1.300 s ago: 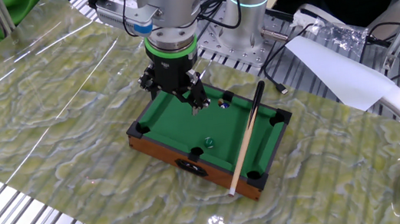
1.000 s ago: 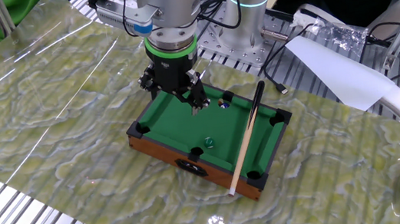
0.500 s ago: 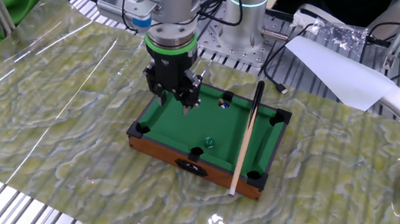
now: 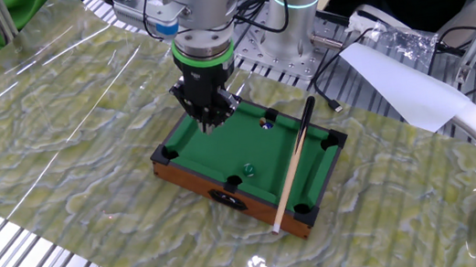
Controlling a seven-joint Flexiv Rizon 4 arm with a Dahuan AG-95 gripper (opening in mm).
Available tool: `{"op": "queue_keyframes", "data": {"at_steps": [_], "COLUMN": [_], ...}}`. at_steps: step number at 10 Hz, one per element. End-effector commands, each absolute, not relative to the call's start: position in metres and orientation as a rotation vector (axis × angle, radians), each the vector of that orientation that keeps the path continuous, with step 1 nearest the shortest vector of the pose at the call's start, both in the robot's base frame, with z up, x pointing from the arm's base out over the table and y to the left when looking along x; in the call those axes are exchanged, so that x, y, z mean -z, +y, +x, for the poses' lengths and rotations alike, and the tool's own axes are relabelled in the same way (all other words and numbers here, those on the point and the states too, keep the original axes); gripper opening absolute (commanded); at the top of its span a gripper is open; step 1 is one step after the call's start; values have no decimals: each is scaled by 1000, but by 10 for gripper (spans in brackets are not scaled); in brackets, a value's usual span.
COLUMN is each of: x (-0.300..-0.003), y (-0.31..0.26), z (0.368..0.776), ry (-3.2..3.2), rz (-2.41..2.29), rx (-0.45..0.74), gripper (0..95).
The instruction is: Hit the pool ball
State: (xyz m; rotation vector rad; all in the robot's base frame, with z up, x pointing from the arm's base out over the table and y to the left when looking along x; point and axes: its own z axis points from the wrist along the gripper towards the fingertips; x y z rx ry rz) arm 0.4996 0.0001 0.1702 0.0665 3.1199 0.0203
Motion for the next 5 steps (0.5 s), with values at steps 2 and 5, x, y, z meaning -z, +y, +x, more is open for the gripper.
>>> {"op": "queue_keyframes", "data": {"at_steps": [2,5], "x": [-170,-171], "y": [0,2], "z": [500,499], "ry": [3121,3121], "rz": [72,73], "rx": [-20,-23], "gripper": [0,0]}}
